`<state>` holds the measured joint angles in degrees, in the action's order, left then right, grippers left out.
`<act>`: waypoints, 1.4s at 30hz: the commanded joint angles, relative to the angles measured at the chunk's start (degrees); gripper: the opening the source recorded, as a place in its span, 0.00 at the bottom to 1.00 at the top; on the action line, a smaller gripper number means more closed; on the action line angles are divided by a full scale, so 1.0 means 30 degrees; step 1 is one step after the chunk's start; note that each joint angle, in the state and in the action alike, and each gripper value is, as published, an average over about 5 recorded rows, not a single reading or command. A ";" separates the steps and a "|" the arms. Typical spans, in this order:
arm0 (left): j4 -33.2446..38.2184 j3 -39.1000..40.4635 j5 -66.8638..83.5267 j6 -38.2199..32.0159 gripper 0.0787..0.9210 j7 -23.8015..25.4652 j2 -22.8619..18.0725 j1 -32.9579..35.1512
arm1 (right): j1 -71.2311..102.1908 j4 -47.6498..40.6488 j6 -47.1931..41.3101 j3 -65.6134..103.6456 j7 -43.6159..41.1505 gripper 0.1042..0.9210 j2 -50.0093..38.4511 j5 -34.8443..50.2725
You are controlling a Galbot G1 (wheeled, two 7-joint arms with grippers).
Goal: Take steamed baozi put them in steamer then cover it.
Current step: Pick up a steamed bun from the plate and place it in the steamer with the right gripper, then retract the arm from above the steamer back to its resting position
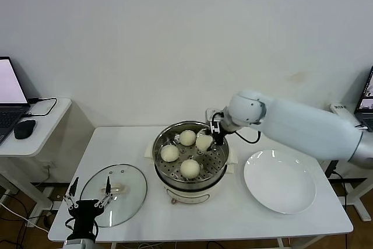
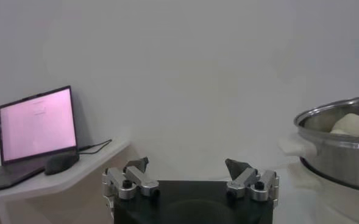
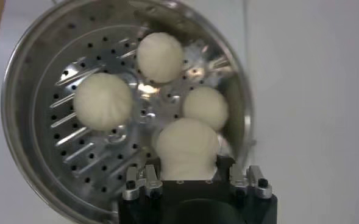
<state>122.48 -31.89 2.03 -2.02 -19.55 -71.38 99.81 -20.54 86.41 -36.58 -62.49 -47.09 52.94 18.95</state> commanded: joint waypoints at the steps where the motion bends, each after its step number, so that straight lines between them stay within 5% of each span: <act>1: -0.0142 0.0004 0.0044 -0.0031 0.88 -0.0012 0.0011 -0.0049 | 0.1234 -0.0508 -0.0362 -0.0224 0.0400 0.58 0.0838 -0.1073; 9: -0.0183 0.0118 0.0036 -0.0033 0.88 -0.0012 -0.0052 -0.0138 | 0.1305 -0.0560 -0.0204 -0.0164 0.0586 0.59 0.0704 -0.1421; 20: -0.0241 0.0181 0.0052 -0.0028 0.88 -0.0008 -0.0027 -0.0221 | 0.0322 0.1522 0.0014 0.2136 0.0956 0.87 -0.1377 -0.0178; 26: -0.0214 0.0244 0.0052 -0.0030 0.88 0.0001 -0.0019 -0.0270 | 0.1711 0.4416 0.1101 0.3434 0.7237 0.88 -0.4408 0.2809; 29: -0.0205 0.0323 0.0031 -0.0047 0.88 0.0004 -0.0049 -0.0261 | 0.4350 0.5756 0.3561 0.4716 1.2050 0.88 -0.6223 0.4553; 34: -0.0271 0.0397 -0.0030 -0.0068 0.88 -0.0008 -0.0097 -0.0171 | 1.3131 0.7023 0.7668 1.1843 1.6094 0.88 -0.7719 0.3301; 42: -0.0515 0.0638 -0.0401 -0.0047 0.88 -0.0043 -0.0307 -0.0090 | 2.6260 0.7006 1.3223 2.5829 1.6619 0.88 -0.3407 -0.1235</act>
<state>121.53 -30.44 1.56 -2.22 -19.59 -72.06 99.45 13.63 102.62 -17.30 -28.68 -11.35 37.53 23.58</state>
